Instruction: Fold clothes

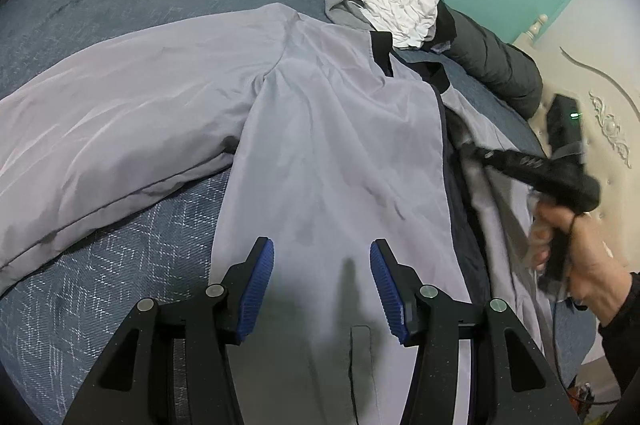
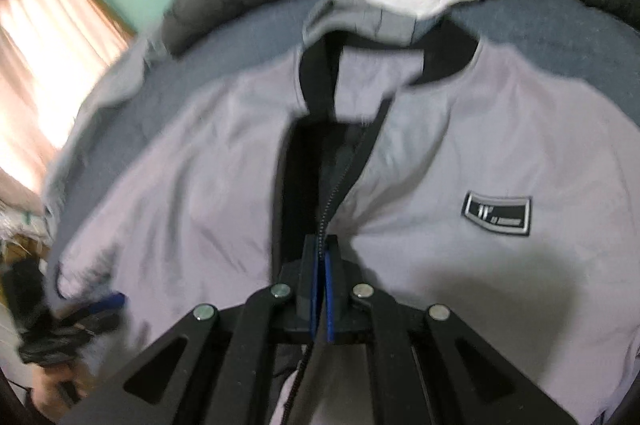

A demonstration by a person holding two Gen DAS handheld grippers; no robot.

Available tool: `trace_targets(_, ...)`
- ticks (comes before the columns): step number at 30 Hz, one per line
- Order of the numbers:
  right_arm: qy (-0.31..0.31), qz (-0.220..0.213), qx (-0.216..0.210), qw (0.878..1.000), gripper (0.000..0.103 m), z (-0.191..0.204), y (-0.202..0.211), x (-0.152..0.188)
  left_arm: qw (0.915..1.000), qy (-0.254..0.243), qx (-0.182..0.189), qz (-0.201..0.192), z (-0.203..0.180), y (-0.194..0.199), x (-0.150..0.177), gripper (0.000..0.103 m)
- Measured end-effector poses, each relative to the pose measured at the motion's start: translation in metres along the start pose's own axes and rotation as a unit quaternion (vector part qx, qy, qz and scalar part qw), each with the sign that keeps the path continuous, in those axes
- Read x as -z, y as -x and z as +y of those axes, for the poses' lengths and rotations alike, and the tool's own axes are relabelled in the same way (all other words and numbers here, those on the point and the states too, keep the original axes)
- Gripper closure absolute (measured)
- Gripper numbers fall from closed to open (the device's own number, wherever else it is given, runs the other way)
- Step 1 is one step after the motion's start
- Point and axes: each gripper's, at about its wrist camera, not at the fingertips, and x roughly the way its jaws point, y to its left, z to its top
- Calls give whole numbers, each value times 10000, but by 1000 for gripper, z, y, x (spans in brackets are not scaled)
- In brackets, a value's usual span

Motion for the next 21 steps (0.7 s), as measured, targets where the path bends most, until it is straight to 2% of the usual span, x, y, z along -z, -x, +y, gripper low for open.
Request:
trace_targets(5,24,571,184,9982,97,2,-29,4,10000,15,20,14,1,-1,0,48)
trace_targets(12,-36,-91,-81,9999,91,4,1,-10,10000,35,10,-14,0,-1,-1,48)
trace_targets(14,-122,-125,-123,9998,91,0,0,-10,10000,32,7,-8,0,-1,0,47)
trace_targets(15,-163,-57,-174,9997,88,0,-5,-10,10000,37,9,-7,0,-1,0,47)
trace_targets(16,-200,29,-221,9996,80,-1,-10,-10,10000,46,17,-6,1,-1,-1,47)
trace_targets(18,-200,480,-271,9983,68,4,-27,-6,10000,51,24,-8,1,-1,-1,46)
trace_targets(19,-189,671,-290,9971,68,6,-34,-4,10000,42,25,-4,1,-1,-2,46)
trace_targets(21,3,471,-239,9986,68,14,-25,-6,10000,50,31,2,1,-1,-2,46)
